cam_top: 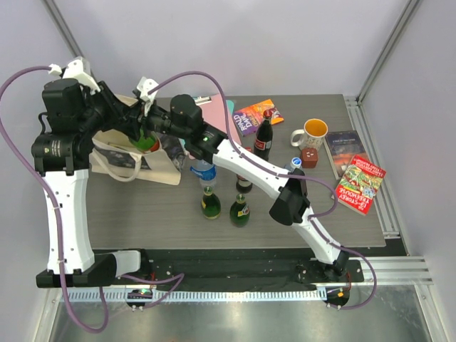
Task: Take the beverage out of the canvas bag
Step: Take out the drink from the canvas bag.
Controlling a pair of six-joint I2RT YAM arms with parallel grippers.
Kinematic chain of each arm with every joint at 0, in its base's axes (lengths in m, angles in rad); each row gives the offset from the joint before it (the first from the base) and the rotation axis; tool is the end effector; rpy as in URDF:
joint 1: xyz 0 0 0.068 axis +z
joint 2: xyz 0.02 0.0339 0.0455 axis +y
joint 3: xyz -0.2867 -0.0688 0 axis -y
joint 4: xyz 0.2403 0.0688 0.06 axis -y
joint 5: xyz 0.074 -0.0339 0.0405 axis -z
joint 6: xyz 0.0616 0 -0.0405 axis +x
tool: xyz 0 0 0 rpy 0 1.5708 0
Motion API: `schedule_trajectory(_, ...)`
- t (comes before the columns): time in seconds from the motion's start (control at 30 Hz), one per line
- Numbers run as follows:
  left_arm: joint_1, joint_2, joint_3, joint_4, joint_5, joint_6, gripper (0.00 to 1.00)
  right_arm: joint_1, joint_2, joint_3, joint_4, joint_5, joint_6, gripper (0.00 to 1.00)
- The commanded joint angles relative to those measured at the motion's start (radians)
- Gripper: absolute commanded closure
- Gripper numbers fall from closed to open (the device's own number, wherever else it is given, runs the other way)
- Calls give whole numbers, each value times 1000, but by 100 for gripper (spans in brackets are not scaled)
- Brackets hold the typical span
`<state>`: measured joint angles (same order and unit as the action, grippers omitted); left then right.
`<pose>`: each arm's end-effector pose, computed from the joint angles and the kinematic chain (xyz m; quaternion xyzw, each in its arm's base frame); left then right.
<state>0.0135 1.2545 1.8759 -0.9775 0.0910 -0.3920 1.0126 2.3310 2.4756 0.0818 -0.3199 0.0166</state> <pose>0.2182 -0.0027 0.5275 -0.1398 0.8087 -0.1439 0.5529 0.2885 0.4987 0.4450 -0.4031 0.4806 0.4665 0.6236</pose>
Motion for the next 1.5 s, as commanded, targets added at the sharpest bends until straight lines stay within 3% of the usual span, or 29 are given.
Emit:
schedule_trajectory(0.0, -4, -46, 17, 184, 49, -67, 98, 6, -41, 14, 120, -15, -10, 96)
schedule_trajectory(0.17, -4, -67, -17, 200, 49, -134, 88, 3, -38, 57, 162, -5, -10, 99)
schedule_trajectory(0.4, -3, -73, -34, 221, 46, -179, 64, -6, -58, 39, 177, -1, 11, 99)
schedule_trajectory(0.77, -4, -95, -38, 220, 3, -180, 48, -8, -71, 14, 185, -4, 34, 99)
schedule_trajectory(0.83, -4, -104, -34, 217, -26, -170, 46, -11, -71, 17, 190, -2, 43, 99)
schedule_trajectory(1.07, -4, -173, -43, 214, -201, -110, 22, -26, -94, 77, 202, -7, 72, 99)
schedule_trajectory(1.27, -4, -247, -110, 234, -289, -100, 13, -34, -139, 98, 207, -16, 109, 99)
schedule_trajectory(1.47, -4, -308, -182, 230, -292, -123, 11, -40, -166, 131, 210, -18, 125, 99)
